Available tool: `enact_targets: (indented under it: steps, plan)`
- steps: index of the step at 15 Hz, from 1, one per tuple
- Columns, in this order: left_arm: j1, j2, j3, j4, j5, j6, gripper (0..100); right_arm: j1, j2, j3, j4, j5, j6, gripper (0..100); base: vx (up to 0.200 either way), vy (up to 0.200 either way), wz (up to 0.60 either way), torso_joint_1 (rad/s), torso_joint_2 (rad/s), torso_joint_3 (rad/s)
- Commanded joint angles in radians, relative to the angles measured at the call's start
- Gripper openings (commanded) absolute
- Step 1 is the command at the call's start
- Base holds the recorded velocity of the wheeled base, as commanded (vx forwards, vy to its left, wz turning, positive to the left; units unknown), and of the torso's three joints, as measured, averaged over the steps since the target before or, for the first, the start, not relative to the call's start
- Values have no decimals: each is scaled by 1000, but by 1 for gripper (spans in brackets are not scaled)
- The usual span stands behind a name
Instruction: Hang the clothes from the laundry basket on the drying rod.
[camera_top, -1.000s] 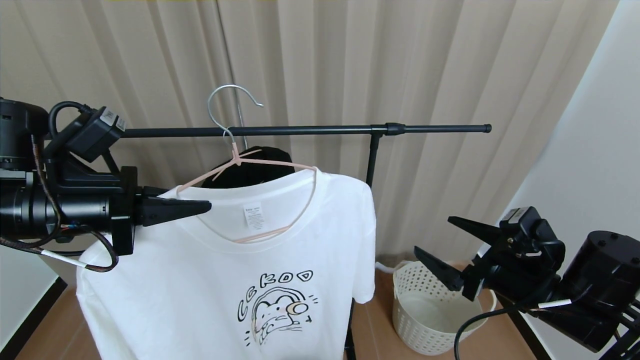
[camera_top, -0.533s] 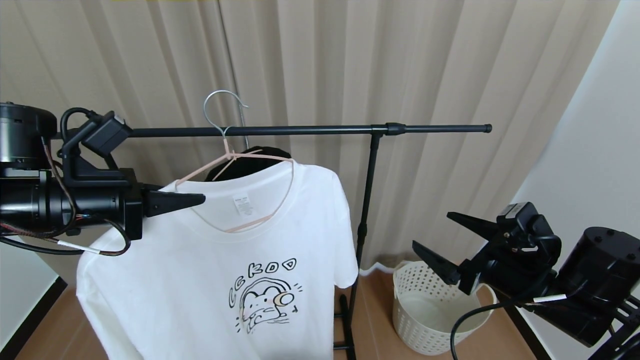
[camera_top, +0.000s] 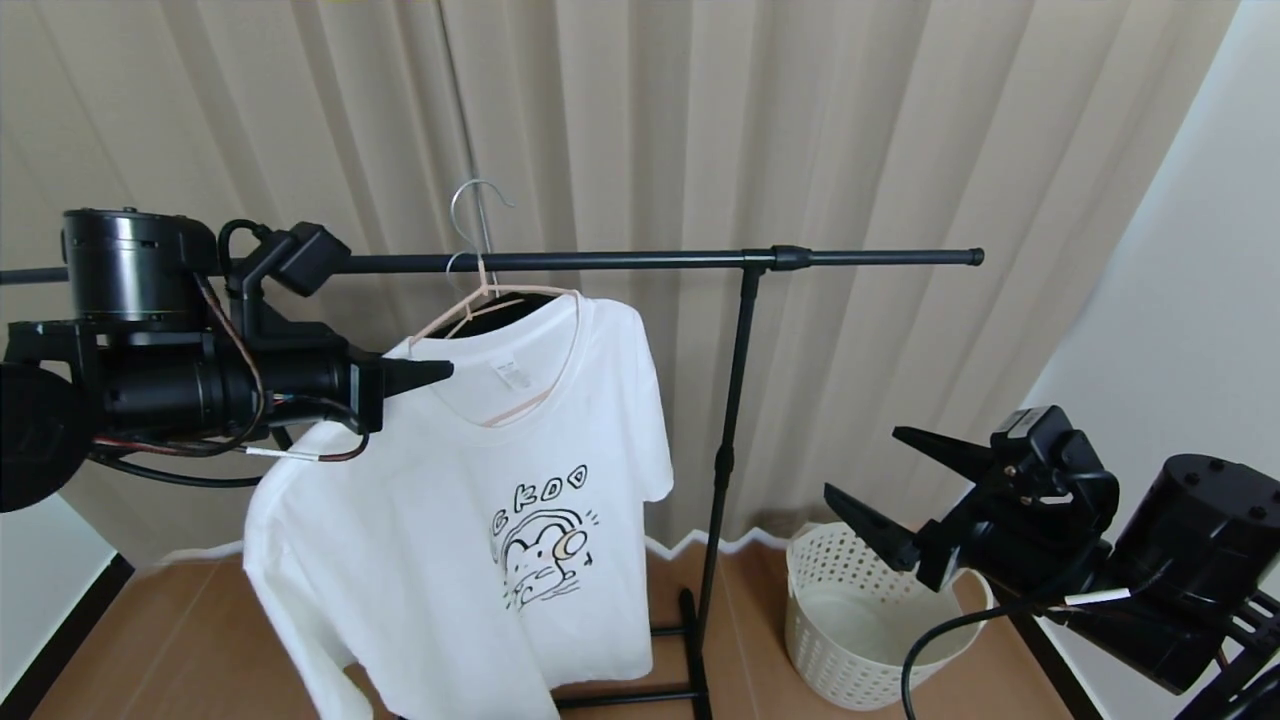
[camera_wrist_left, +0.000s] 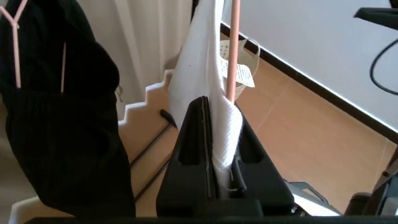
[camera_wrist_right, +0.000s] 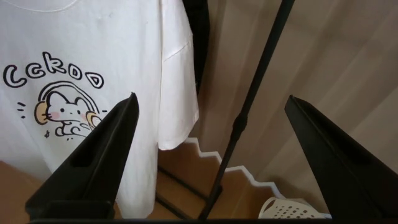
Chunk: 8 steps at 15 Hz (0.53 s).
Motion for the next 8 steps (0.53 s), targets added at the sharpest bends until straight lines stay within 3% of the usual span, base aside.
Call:
enact_targets:
  steps: [1,5,8]
  plan:
    - [-34,65,-32,-11,24,-27,0,-1,2,-1,7,1,-1,100,0,0,0,0,0,0]
    - [-53,159,-117,-11,41,-65,0,-1,20,-1,2,1,1,100,0,0,0,0,0,0]
    - [-75,225,-199,-11,92,-147,0,-1,26,-1,2,1,-1,100,0,0,0,0,0,0]
